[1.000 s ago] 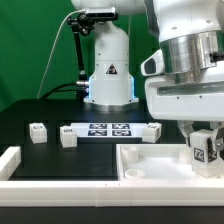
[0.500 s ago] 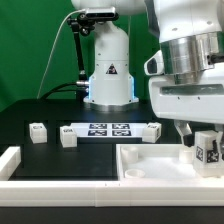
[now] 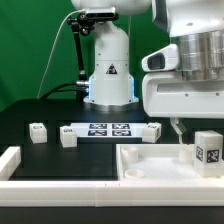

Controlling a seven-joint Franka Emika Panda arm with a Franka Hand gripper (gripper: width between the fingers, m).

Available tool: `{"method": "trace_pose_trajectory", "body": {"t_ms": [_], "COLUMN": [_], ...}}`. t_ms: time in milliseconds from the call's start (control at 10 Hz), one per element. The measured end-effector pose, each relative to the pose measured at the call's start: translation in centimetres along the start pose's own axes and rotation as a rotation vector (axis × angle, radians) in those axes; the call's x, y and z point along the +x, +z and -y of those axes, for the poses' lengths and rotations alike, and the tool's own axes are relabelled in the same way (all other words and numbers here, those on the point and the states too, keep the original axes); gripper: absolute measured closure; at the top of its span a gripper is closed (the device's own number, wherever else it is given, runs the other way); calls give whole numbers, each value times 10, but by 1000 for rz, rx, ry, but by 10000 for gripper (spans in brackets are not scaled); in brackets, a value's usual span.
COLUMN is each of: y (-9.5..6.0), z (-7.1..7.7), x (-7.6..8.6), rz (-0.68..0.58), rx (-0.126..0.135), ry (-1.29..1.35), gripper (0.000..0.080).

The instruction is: Assemble one leg

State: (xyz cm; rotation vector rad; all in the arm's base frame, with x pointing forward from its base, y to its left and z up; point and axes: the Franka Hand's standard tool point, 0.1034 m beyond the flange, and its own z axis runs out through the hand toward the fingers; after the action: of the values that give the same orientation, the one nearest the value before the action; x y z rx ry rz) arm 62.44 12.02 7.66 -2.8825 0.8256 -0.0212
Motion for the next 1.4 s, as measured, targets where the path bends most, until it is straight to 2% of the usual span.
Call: {"method": "trace_pose_trajectory", "body": {"t_ms": [200, 400, 700, 1000, 1100, 1200, 1300, 1400], "y": [1, 3, 2, 2, 3, 3, 3, 3], "z": [1, 3, -2, -2, -1, -1, -1, -1], "x": [0, 1, 7, 6, 6, 6, 6, 6], "rz": [-22, -56, -60, -60, -59, -60, -60, -60], "rx": [-20, -52, -56, -56, -55, -54, -54, -54], "ry": [-211, -426, -631, -632, -618, -607, -607, -605], "gripper": [150, 150, 150, 150, 277, 462, 462, 509]}}
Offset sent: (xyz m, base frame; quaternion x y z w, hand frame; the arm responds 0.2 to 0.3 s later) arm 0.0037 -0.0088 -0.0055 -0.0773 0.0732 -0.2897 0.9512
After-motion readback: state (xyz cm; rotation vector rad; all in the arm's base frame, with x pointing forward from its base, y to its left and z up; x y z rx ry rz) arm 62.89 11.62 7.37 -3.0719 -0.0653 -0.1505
